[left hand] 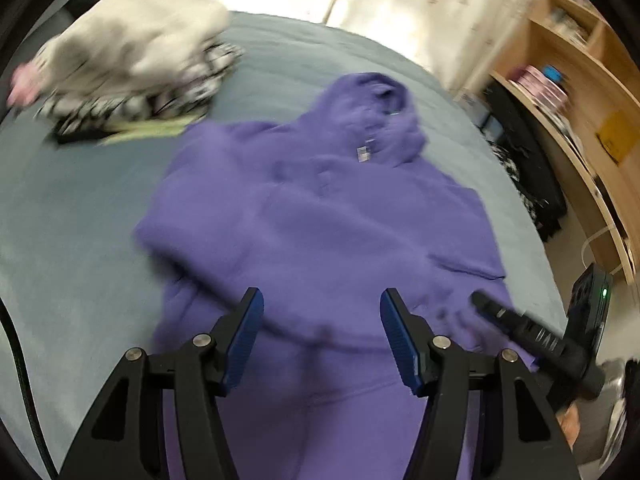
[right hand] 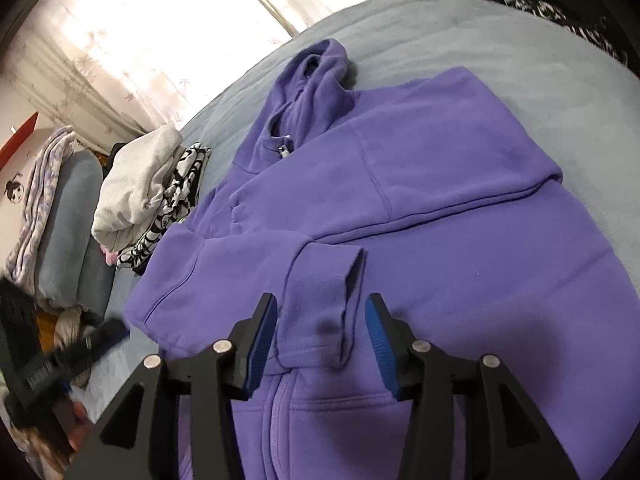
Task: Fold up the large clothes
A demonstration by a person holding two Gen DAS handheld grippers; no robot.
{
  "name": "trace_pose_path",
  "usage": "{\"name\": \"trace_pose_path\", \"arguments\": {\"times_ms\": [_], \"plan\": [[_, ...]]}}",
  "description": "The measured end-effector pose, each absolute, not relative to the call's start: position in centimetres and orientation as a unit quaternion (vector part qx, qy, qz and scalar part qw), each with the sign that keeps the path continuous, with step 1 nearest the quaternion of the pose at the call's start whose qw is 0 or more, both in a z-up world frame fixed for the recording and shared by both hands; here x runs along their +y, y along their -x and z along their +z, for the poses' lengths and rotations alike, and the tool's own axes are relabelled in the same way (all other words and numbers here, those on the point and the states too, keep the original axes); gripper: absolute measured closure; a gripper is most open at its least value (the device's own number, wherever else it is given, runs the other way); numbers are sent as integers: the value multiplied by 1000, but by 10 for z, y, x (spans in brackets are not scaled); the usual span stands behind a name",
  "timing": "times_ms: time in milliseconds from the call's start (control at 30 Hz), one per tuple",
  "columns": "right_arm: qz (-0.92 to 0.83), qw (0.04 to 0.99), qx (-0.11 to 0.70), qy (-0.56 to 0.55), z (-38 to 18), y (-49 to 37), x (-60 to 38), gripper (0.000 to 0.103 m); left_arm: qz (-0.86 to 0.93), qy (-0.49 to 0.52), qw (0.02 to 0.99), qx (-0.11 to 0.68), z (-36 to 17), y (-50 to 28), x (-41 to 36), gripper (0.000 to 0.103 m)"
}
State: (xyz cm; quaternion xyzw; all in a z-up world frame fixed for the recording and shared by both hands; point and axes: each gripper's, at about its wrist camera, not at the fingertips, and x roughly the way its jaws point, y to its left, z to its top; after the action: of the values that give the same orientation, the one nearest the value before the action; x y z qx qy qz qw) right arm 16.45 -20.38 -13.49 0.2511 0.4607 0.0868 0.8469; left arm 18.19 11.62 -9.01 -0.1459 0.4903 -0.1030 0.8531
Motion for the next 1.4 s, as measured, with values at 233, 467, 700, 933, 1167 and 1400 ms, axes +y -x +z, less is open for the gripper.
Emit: {"name": "trace_pose_path", "arguments": {"times_ms": [233, 467, 700, 933, 1167, 1400], "plan": [[91, 821, 490, -277, -157, -181, -208, 56, -54, 191, 833, 517, -126, -163, 166, 44], [101, 816, 506, -262, -173, -201, -187, 55, -47, 198, 832, 517, -136, -163, 175, 44], [145, 849, 475, -178, -140, -204, -151, 95, -50, 205, 831, 514, -140, -164, 174, 44], [144, 935, 319, -64, -17, -219, -148, 95, -49, 206, 838, 502, -135, -163, 177, 44], [2, 912, 409, -44, -61, -293, -197, 65, -52, 205, 835, 507, -140, -171, 178, 44], [41, 860, 480, -165, -122, -287, -245, 60, -54, 184, 833, 518, -147, -218, 192, 44]]}}
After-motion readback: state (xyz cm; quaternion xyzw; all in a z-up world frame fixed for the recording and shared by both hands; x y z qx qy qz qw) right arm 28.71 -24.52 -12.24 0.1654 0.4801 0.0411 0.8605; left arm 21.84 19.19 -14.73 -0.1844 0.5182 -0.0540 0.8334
